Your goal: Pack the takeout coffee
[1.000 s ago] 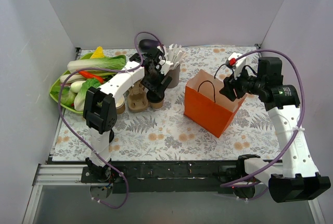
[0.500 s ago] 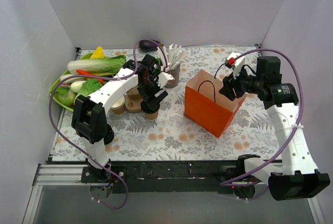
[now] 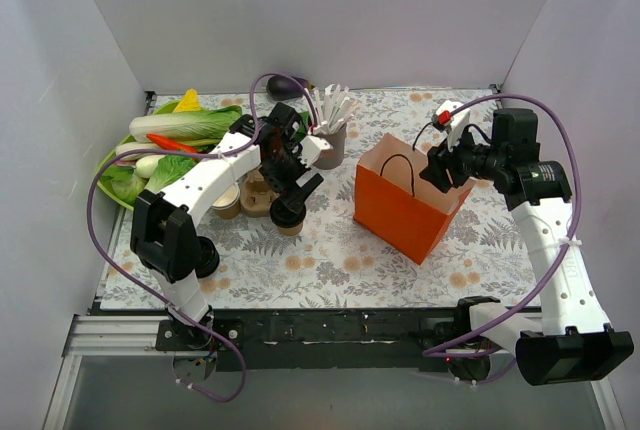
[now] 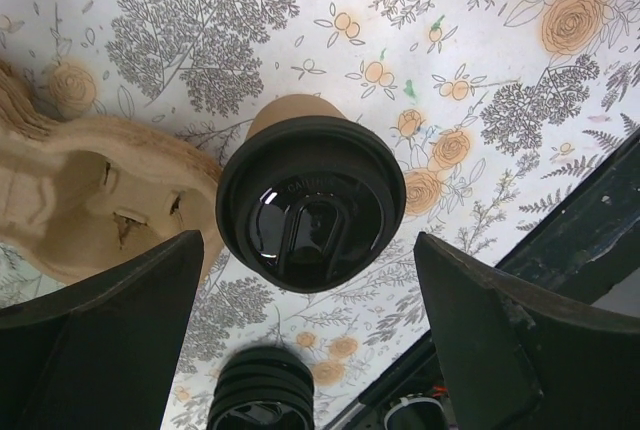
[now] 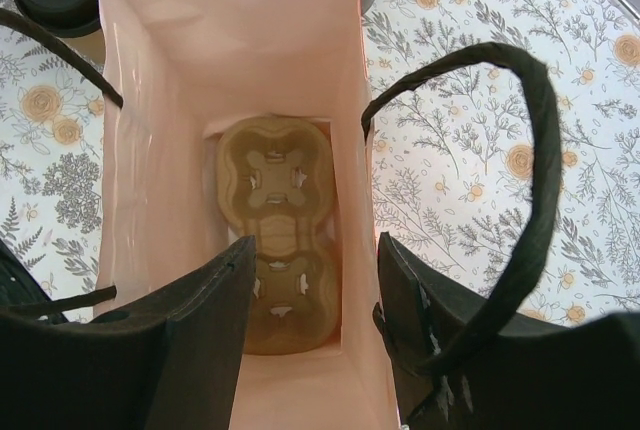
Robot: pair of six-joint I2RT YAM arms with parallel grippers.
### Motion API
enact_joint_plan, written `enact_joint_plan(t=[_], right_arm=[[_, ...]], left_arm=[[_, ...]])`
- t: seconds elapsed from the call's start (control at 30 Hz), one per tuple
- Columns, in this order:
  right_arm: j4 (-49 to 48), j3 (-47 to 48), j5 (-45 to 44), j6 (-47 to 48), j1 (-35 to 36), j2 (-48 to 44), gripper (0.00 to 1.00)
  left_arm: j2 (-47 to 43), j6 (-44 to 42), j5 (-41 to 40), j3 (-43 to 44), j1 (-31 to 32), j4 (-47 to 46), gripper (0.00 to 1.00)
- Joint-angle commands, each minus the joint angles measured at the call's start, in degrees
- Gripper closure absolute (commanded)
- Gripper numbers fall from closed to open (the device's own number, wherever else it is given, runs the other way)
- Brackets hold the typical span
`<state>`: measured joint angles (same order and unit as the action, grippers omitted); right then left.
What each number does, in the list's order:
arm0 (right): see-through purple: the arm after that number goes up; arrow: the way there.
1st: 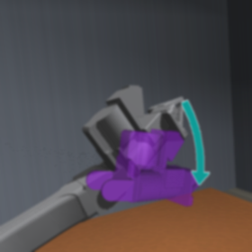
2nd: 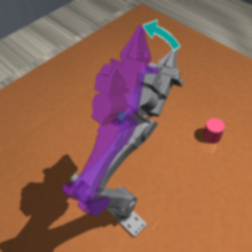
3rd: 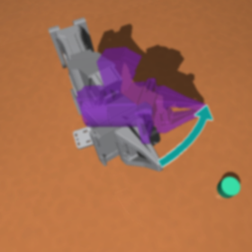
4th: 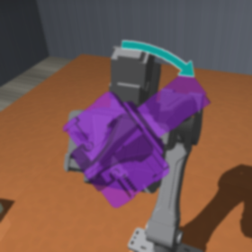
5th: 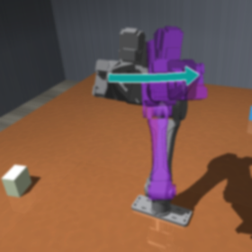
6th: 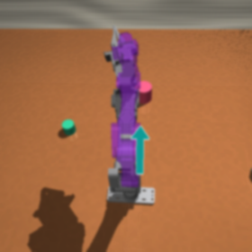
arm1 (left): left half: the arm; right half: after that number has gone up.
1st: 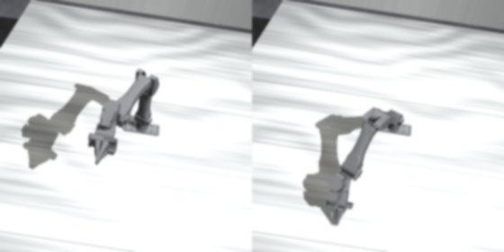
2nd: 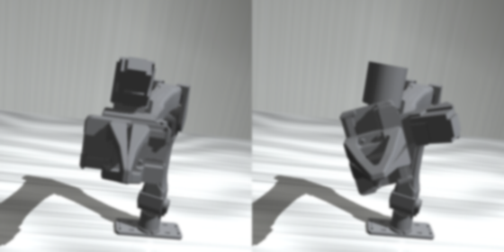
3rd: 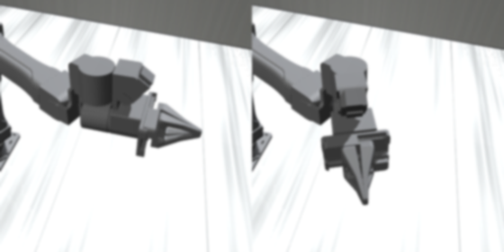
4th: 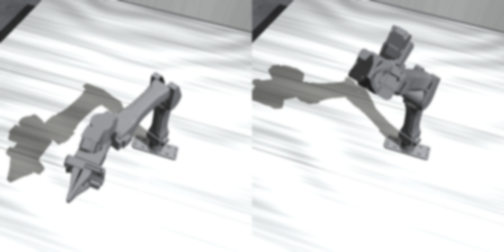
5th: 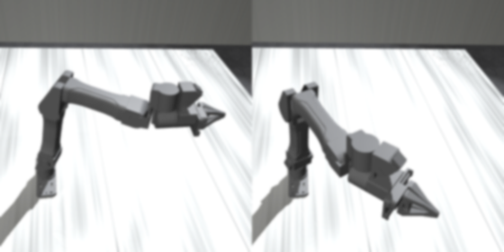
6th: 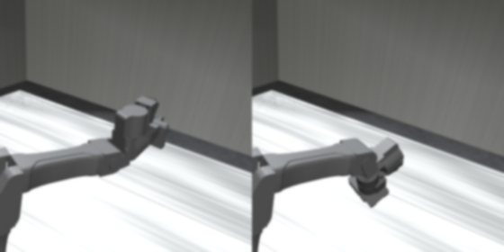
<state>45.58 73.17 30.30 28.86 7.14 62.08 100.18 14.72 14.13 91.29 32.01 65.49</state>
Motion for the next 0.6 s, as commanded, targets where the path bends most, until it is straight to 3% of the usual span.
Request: enact_joint_plan(t=[0.0,0.3,0.57], right_arm=[[-2.25,-0.74,1.34,-0.21,-0.19,-1.18,0.40],[-3.04,-1.10,2.13,-0.56,-0.28,-0.91,0.40],[-3.22,-1.89,2.13,-0.65,-0.19,-1.44,0.40]], left_arm=[[-2.53,1.98,0.19,0.65,0.16,1.83,0.12],[-7.72,-11.27,4.07,-6.55,0.33,-2.65,0.15],[-5.79,-12.96,2.92,-5.51,0.42,-2.74,0.17]])
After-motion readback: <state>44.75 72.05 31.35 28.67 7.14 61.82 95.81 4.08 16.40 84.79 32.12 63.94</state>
